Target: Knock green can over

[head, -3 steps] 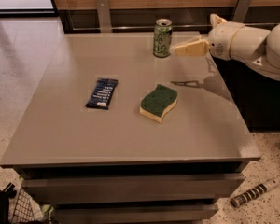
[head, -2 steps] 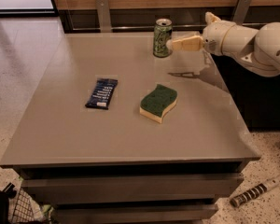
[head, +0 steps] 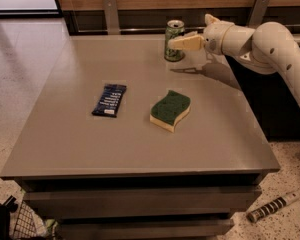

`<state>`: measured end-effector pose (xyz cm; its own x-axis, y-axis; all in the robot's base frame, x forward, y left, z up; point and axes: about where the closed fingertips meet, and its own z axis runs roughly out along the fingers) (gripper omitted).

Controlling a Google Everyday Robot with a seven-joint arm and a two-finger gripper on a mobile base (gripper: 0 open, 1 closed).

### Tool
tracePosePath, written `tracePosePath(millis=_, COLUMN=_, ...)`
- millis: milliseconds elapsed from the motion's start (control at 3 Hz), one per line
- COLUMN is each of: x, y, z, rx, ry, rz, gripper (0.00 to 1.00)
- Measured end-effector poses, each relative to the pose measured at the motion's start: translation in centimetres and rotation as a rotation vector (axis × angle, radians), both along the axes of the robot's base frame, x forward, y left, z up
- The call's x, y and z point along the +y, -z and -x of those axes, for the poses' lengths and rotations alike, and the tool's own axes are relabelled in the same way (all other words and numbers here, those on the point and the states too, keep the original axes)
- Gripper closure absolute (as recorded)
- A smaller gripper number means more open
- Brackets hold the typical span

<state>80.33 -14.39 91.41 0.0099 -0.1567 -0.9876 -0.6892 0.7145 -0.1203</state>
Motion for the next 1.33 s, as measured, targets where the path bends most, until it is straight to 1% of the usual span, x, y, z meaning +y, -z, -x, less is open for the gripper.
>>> tracePosePath(millis=333, x=1.8, y=1.7, z=-1.1, rx=0.038, ry=-0.037, rz=-0.028, gripper=0.0)
tracePosePath(millis=667, x=3.2, y=3.1, z=-1.3, rx=0.068, ry=-0.061, rz=-0.074, gripper=0.18)
tracePosePath(millis=1000, x=4.8, y=4.0, z=-1.1, rx=0.088, ry=-0.08, rz=-0.118, gripper=0.42)
tracePosePath(millis=1333, x=5.7, y=4.9, z=-0.9, rx=0.102, ry=-0.089, rz=-0.144, gripper=0.65)
